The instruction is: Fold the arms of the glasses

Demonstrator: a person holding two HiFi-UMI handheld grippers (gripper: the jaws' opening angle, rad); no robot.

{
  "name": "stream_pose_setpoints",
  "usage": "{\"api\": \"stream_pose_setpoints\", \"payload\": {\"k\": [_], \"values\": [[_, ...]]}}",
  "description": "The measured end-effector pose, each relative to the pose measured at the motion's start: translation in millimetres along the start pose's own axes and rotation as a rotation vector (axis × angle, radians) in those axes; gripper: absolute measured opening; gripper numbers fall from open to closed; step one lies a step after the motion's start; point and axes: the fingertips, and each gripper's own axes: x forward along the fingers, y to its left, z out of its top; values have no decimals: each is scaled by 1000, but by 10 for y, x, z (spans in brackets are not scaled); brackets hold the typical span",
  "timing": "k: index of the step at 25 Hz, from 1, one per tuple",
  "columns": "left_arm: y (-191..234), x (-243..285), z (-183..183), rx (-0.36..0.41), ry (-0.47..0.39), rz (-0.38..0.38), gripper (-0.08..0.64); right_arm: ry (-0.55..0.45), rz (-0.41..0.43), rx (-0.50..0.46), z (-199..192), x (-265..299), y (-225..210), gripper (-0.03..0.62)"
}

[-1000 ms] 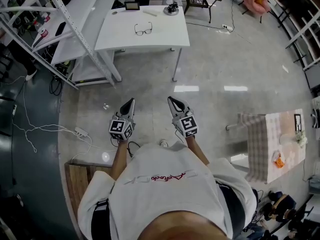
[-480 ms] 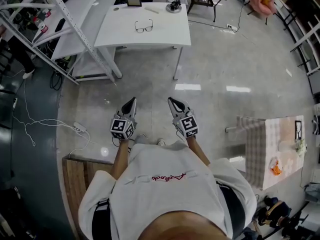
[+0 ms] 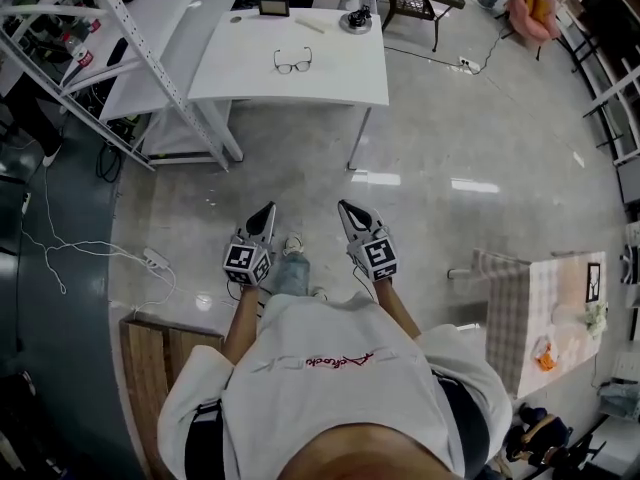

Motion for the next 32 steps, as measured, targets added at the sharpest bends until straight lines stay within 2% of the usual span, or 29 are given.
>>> {"api": "stream_pose_setpoints", "payload": {"k": [6,19,25,32], "values": [[260,497,113,-14,3,-35,23,17,-24,-10,-23,375,-317,31],[1224,1384,564,-10,-33,-56,23,-1,-40,-42,313,1624,-912,31],[1611,1707,684,-1,-41,-79,23,6,-46,-49,385,2085,-1018,31],[1784,1976,656,-9,-30,-103,22,33,-38,-42,296,2332,-1065,31]]}}
